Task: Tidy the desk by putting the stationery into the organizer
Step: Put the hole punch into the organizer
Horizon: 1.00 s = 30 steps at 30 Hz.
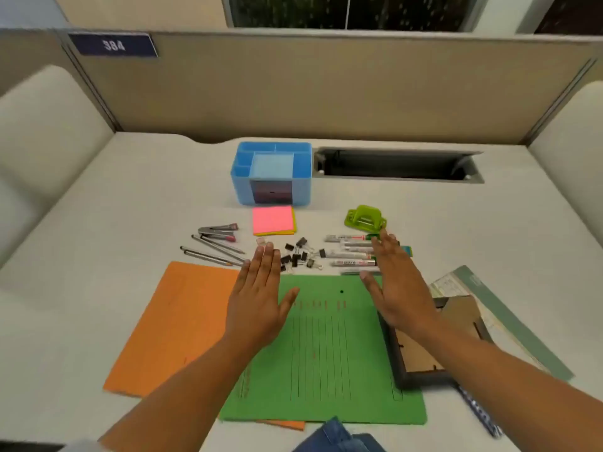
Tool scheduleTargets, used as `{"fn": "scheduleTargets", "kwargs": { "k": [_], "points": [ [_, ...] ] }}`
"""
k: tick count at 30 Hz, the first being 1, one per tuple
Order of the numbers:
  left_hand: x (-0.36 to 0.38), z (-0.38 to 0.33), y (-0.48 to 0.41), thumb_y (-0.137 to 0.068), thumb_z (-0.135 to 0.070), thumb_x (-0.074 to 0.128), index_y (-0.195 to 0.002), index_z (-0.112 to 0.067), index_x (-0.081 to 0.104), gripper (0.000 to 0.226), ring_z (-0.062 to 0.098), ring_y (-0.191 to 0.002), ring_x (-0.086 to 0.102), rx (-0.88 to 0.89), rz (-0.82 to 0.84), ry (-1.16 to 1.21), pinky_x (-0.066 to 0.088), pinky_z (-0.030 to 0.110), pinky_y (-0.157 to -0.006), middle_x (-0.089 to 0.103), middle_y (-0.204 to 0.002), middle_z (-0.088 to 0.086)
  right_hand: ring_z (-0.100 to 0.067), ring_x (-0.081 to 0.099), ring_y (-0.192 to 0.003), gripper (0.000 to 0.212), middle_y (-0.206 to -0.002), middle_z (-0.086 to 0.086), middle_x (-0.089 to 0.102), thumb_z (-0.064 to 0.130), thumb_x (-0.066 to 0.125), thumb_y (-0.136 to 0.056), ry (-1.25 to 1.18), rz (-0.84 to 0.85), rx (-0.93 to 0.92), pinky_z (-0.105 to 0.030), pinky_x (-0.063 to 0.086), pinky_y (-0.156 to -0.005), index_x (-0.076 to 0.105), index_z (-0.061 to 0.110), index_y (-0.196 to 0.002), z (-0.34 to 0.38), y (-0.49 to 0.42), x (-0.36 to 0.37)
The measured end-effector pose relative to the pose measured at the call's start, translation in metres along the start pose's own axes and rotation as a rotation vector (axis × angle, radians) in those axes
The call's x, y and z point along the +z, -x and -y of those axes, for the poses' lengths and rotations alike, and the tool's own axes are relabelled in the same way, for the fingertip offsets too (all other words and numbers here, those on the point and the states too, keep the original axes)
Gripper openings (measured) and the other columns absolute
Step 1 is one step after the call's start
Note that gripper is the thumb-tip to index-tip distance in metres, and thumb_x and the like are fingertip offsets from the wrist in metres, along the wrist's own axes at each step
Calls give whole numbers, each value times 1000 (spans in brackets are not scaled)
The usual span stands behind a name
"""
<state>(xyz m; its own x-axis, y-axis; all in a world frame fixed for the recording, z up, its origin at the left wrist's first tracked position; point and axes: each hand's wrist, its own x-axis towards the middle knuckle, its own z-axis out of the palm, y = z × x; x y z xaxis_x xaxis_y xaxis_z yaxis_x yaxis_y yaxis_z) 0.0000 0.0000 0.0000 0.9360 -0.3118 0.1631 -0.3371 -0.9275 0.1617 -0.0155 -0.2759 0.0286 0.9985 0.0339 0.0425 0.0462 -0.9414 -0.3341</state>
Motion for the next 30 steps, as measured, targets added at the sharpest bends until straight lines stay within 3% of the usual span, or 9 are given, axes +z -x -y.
{"fn": "scheduleTargets", "kwargs": {
  "k": [5, 12, 15, 18, 26, 30],
  "points": [
    [31, -4, 35, -97, -65, 19, -154, -8, 14, 81, 17, -150, -2, -2, 132, -29, 3, 37, -119, 7, -163, 7, -12, -21, -146, 75, -159, 4, -22, 63, 16, -95, 121, 143, -72, -31, -7, -118, -12, 23, -152, 7, 37, 38],
    [44, -6, 50, -97, -66, 18, -155, -15, 9, 78, 18, -151, 0, -37, 238, 49, -2, 35, -119, 1, -162, 0, -15, -18, -147, 73, -158, 5, -20, 63, 15, -94, 209, 239, -94, -32, -12, -119, -15, 26, -149, 9, 52, 59],
    [50, -4, 57, -96, -67, 15, -155, -23, -2, 75, 11, -149, -13, -100, 239, 121, -10, 30, -119, -12, -161, -9, -20, 8, -149, 71, -161, -1, 11, 63, 16, -96, 265, 240, -88, -35, -1, -118, 8, 21, -153, 9, 55, 62],
    [52, -7, 61, -97, -66, 17, -156, -23, 3, 74, 10, -149, -12, -124, 222, 117, -6, 32, -120, -6, -162, -9, -20, 24, -145, 69, -157, -4, 28, 60, 19, -97, 303, 289, -76, -36, 3, -116, 25, 17, -151, 8, 56, 66],
    [49, -8, 61, -97, -66, 14, -154, -26, -10, 74, 6, -144, -26, -132, 217, 148, -11, 32, -119, -19, -160, -11, -19, 24, -145, 69, -157, -1, 26, 60, 22, -97, 313, 266, -72, -35, 3, -116, 24, 18, -151, 9, 57, 67],
    [49, -7, 60, -96, -69, 18, -156, -24, 0, 78, 11, -149, -13, -138, 247, 127, -9, 30, -118, -8, -163, -8, -19, 24, -145, 69, -157, -1, 25, 61, 21, -97, 304, 268, -64, -34, 3, -116, 24, 19, -152, 10, 56, 65]
  ]
}}
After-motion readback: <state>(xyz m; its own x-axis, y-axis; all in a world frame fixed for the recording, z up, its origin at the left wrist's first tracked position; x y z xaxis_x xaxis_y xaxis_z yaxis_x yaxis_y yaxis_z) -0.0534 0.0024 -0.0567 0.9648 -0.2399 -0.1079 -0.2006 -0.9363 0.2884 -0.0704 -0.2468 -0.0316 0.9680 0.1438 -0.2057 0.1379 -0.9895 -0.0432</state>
